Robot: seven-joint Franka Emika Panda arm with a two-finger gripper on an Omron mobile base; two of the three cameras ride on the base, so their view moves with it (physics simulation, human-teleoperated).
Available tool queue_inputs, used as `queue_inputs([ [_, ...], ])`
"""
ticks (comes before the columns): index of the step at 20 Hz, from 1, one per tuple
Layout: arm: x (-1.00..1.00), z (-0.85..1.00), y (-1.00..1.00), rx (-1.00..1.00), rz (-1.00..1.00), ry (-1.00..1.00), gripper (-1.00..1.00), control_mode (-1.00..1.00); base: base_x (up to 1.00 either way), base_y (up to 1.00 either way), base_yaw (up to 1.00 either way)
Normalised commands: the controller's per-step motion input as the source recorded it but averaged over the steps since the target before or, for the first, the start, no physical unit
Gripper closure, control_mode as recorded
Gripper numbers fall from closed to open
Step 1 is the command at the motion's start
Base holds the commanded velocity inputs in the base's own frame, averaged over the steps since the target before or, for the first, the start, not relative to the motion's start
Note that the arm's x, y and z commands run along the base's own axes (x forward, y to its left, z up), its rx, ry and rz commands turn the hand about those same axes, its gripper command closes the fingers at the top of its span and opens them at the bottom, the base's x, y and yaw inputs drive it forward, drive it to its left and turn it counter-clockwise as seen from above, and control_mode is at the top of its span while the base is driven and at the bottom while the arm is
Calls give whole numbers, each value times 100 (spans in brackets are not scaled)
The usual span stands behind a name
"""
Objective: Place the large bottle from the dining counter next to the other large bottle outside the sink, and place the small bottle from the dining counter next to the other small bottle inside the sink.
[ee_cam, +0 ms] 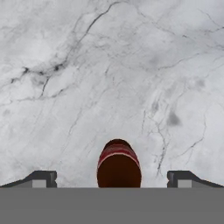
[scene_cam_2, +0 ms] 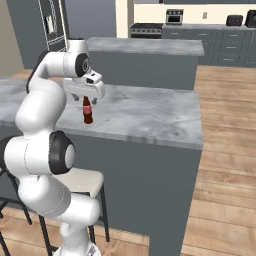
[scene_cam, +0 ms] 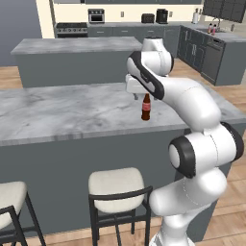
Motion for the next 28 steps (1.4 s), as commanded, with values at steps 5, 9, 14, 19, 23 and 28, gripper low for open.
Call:
queue_inputs([
  [5, 7, -6, -2, 0, 0, 0, -100, -100, 0, 0, 0],
  [9, 0, 0, 0, 0, 0, 0, -100, -100, 0, 0, 0],
  [14, 0, 0, 0, 0, 0, 0, -100, -100, 0, 0, 0],
  [19, 0, 0, 0, 0, 0, 0, 100, -100, 0, 0, 0],
  [23, 0, 0, 0, 0, 0, 0, 100, -100, 0, 0, 0],
  [28, 0, 0, 0, 0, 0, 0, 100, -100, 0, 0, 0],
])
